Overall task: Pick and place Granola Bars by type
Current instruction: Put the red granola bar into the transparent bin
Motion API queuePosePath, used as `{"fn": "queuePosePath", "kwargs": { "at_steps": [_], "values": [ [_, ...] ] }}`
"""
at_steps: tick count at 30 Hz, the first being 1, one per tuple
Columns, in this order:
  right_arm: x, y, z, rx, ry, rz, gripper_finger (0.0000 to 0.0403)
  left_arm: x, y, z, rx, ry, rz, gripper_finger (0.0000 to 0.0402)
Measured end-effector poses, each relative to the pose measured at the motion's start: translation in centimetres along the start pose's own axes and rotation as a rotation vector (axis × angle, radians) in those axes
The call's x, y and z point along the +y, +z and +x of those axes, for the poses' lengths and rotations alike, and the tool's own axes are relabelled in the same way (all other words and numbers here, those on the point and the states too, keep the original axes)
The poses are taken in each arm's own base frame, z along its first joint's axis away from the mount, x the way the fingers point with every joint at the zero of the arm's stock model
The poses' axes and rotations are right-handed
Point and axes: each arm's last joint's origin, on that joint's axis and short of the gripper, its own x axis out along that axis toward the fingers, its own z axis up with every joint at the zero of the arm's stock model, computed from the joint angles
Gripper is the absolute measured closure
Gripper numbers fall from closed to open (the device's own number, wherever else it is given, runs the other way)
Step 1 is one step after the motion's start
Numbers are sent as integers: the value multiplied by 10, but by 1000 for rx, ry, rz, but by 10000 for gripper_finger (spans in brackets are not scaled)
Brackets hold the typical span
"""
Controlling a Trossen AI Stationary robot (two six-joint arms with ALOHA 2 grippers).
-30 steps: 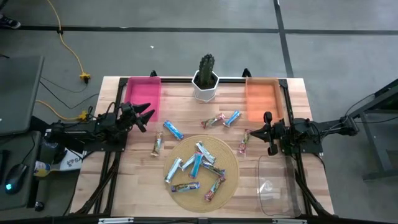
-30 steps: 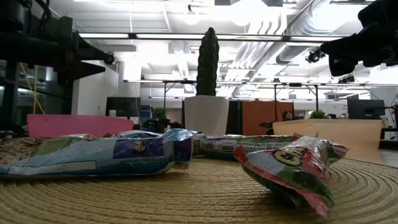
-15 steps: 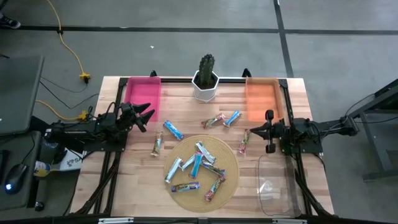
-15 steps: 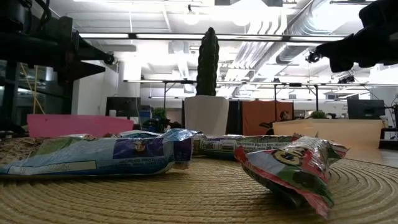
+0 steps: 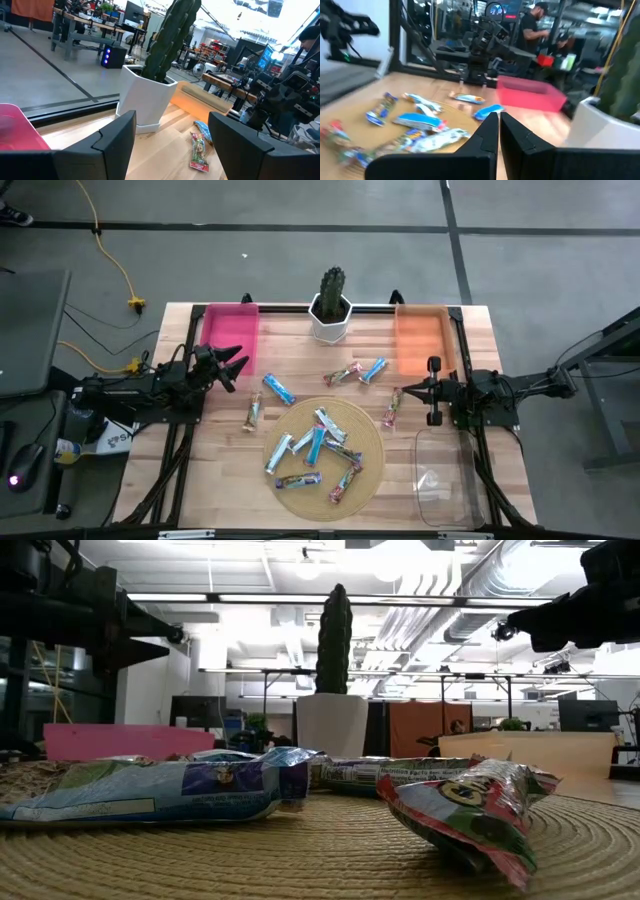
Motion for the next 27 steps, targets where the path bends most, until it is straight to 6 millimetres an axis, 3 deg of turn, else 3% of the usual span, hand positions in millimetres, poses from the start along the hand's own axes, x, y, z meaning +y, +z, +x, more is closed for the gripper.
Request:
{"fn": "queuePosePath", "kwargs": {
  "at_steps": [8, 17, 22, 27],
  "values": [
    [0, 2, 0, -31, 11, 187, 402, 0, 0, 0, 0, 0, 0, 156],
    [-6, 24, -3, -264, -62, 442, 402, 0, 0, 0, 0, 0, 0, 156],
    [-10, 39, -8, -390, -86, 381, 402, 0, 0, 0, 0, 0, 0, 156],
    [-18, 65, -16, -334, -209, 274, 398, 0, 0, 0, 0, 0, 0, 156]
  ]
}}
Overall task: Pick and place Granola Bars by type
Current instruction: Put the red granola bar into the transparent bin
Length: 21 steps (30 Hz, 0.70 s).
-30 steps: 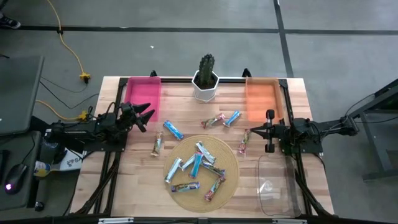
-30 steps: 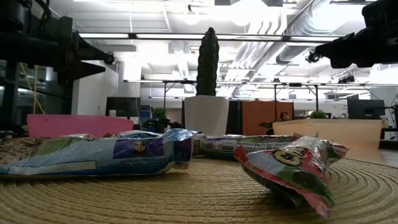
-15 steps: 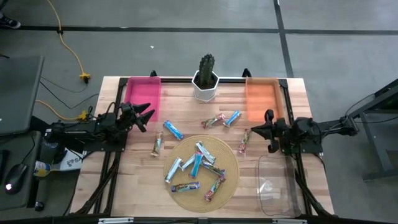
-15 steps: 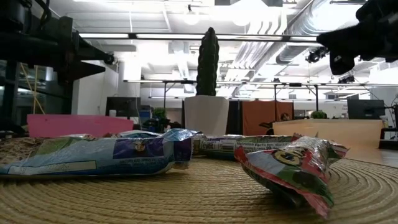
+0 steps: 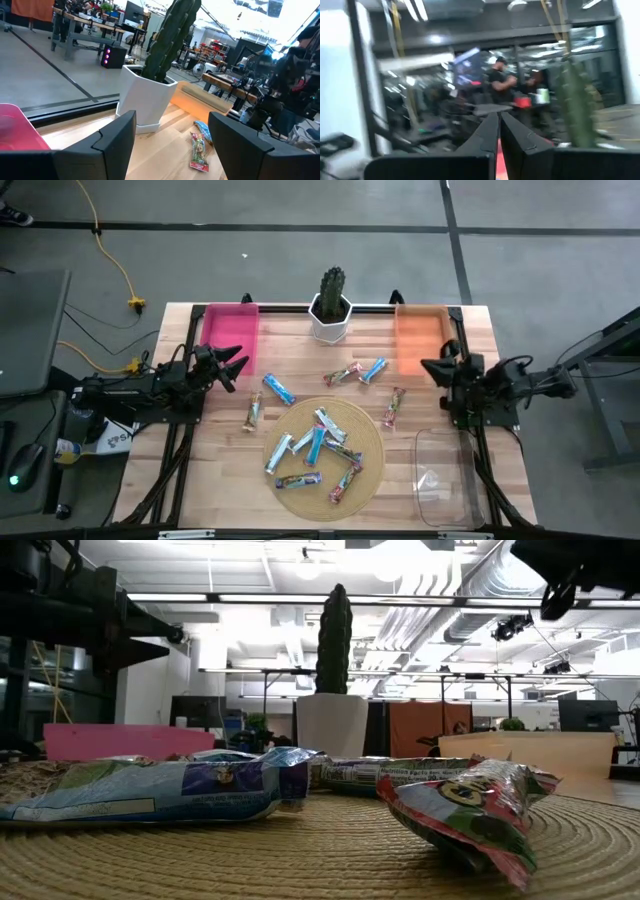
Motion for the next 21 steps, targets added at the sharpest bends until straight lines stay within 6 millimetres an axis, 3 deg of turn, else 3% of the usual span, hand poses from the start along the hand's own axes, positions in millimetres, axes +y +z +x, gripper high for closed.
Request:
{"fn": "queuePosePath", "kwargs": {
  "at_steps": [12, 16, 21],
  "values": [
    [0, 100, 14, 383, -279, -226, 324, 0, 0, 0, 1, 0, 0, 156],
    [8, 119, 32, 535, -262, -352, 301, 0, 0, 0, 0, 0, 0, 156],
    [19, 124, 59, 737, -231, -516, 280, 0, 0, 0, 0, 0, 0, 156]
  ]
}}
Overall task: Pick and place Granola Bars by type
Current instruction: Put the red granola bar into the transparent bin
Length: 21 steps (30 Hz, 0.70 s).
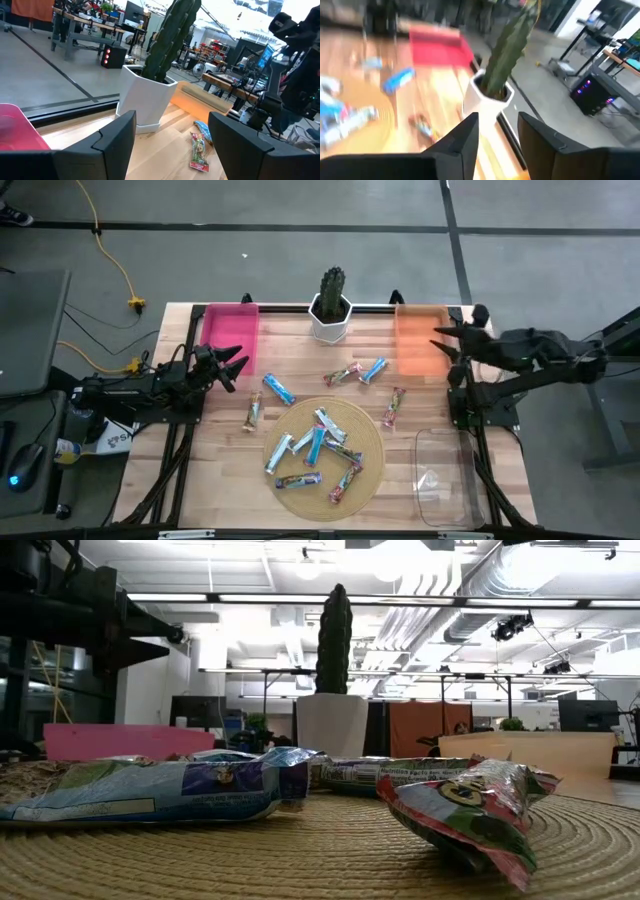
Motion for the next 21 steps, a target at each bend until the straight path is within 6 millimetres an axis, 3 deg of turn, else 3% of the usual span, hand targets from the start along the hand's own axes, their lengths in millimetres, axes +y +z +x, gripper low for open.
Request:
{"fn": "queuePosePath", "kwargs": {
  "at_steps": [5, 8, 15, 21],
  "values": [
    [18, 14, 25, 177, 29, -150, 269, 0, 0, 0, 0, 0, 0, 156],
    [33, 17, 45, 263, 38, -104, 264, 0, 0, 0, 0, 0, 0, 156],
    [56, 18, 88, 414, -112, 580, 253, 0, 0, 0, 0, 0, 0, 156],
    [73, 1, 114, 670, -235, 938, 238, 0, 0, 0, 0, 0, 0, 156]
  ]
}}
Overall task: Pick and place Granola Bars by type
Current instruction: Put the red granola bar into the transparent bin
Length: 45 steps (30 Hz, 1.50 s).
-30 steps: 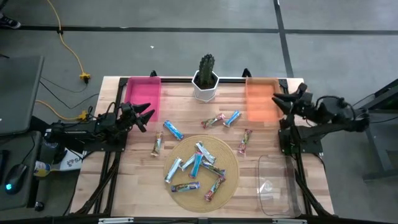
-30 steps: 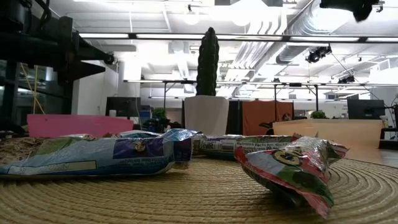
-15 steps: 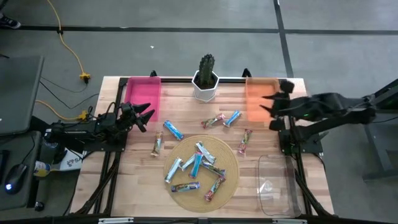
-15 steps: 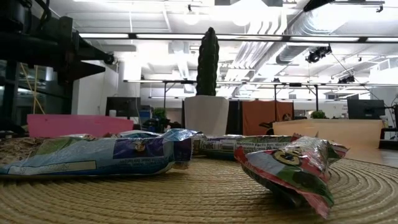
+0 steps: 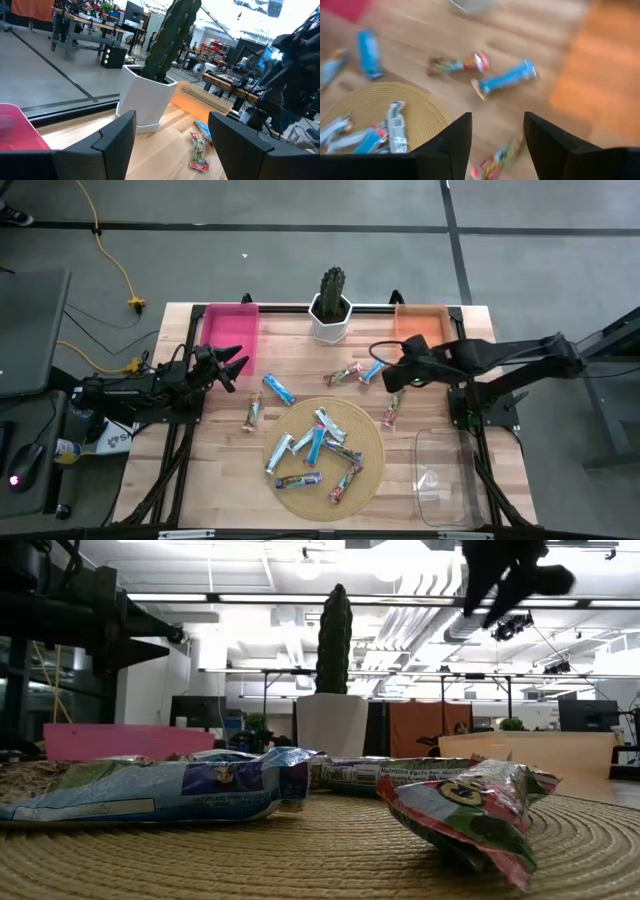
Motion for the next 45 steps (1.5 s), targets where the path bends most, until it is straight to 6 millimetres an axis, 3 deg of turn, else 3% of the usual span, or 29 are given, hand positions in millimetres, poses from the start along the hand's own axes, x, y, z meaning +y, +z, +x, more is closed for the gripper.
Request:
{"fn": "queuePosePath", "kwargs": {
  "at_steps": [7, 18, 29, 34, 45],
  "values": [
    [4, -19, 29, 205, -272, 254, 216, 0, 0, 0, 0, 0, 0, 156],
    [35, -40, 67, 324, -303, 350, 185, 0, 0, 0, 0, 0, 0, 156],
    [41, -51, 101, 357, -441, 383, 167, 0, 0, 0, 0, 0, 0, 156],
    [29, -55, 111, 367, -371, 441, 166, 0, 0, 0, 1, -1, 0, 156],
    [-28, -68, 113, 379, -342, 593, 166, 0, 0, 0, 2, -6, 0, 156]
  ]
}}
